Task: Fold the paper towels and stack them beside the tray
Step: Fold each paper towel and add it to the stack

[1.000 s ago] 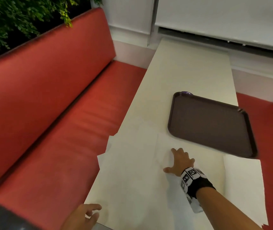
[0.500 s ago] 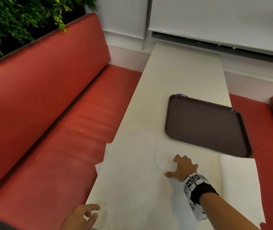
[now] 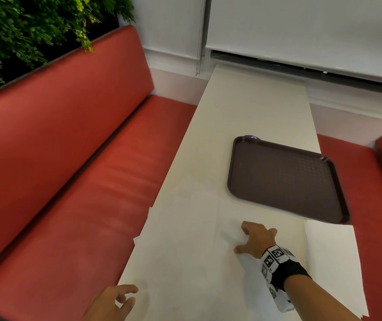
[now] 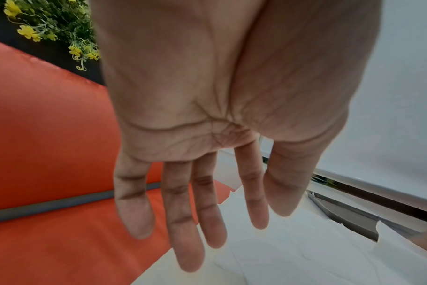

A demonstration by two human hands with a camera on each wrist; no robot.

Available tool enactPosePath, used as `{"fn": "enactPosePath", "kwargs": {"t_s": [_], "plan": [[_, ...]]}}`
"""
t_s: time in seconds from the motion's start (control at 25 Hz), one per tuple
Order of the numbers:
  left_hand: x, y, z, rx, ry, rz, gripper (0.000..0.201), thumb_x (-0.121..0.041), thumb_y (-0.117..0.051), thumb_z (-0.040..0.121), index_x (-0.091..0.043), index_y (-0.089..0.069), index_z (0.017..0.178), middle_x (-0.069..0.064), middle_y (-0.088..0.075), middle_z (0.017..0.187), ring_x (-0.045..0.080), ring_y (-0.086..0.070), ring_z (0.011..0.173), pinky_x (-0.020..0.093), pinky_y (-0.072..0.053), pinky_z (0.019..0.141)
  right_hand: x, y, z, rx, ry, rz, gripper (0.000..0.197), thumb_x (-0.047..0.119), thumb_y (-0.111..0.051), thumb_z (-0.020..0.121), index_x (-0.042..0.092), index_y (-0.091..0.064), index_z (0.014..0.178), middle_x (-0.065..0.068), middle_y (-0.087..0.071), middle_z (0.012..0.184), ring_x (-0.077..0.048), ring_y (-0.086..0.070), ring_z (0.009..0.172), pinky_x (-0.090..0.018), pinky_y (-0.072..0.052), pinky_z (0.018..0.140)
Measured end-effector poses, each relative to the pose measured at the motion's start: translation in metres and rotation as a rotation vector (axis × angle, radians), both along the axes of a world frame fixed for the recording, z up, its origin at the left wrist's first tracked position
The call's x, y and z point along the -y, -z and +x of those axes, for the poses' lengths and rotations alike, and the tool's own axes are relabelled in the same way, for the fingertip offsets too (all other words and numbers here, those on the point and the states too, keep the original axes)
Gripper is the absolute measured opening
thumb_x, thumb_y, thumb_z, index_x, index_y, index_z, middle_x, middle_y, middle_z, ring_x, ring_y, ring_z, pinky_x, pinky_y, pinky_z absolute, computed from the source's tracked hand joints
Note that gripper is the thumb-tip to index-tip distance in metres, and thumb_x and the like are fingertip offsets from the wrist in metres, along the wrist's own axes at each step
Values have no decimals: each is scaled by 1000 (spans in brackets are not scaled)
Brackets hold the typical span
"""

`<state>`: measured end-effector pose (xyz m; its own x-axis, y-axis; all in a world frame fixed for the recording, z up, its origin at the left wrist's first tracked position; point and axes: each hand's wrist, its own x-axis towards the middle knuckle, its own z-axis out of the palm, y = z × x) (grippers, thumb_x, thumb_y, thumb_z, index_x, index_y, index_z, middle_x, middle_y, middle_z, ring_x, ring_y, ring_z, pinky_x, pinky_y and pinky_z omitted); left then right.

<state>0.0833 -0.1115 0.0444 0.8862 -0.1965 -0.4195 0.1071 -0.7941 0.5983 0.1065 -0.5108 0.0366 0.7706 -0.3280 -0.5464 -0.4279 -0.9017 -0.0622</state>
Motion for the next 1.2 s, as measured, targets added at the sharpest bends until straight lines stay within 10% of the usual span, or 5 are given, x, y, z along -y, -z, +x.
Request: {"fn": "enactPosePath", "kwargs": {"t_s": [0.16,0.36,0.68,0.88,1.2], "plan": [[10,-8,4,16,-1,-13,47,-17,-76,70,-60,-63,58,4,-61,65,-6,-54,47,4,-42,60,11,-9,-10,-29,108,225,77,49,-75,73,20,-41,136,-2,-48,134,-21,-45,123,-32,-36,102],[37,-24,22,-54,68,-107,48,-29,-79,69,-69,-55,80,-5,-63,79,5,-61,62,13,-46,66,32,-101,-13,312,101,458,18,41,-73,80,24,-68,85,12,-68,80,-4,-65,71,-20,-46,63],[169,-102,84,-298,203,-737,85,-74,-73,42,-39,-53,117,-4,-59,124,10,-51,121,32,-42,101,22,-215,-32,707,169,1045,41,38,-61,86,9,-64,115,-10,-70,112,-25,-67,104,-37,-54,89],[213,-136,82,-714,370,-1024,67,-42,-83,58,-11,-64,114,12,-69,105,23,-67,92,36,-55,82,30,-218,-55,771,332,1280,63,48,-74,72,10,-62,121,-13,-66,122,-28,-64,111,-32,-55,84],[228,-153,77,-585,202,-1070,34,-8,-77,71,-4,-65,103,16,-69,106,26,-68,92,36,-58,77,51,-209,-100,747,365,1161,35,25,-73,76,10,-70,108,-12,-71,111,-31,-68,101,-32,-56,77]]}}
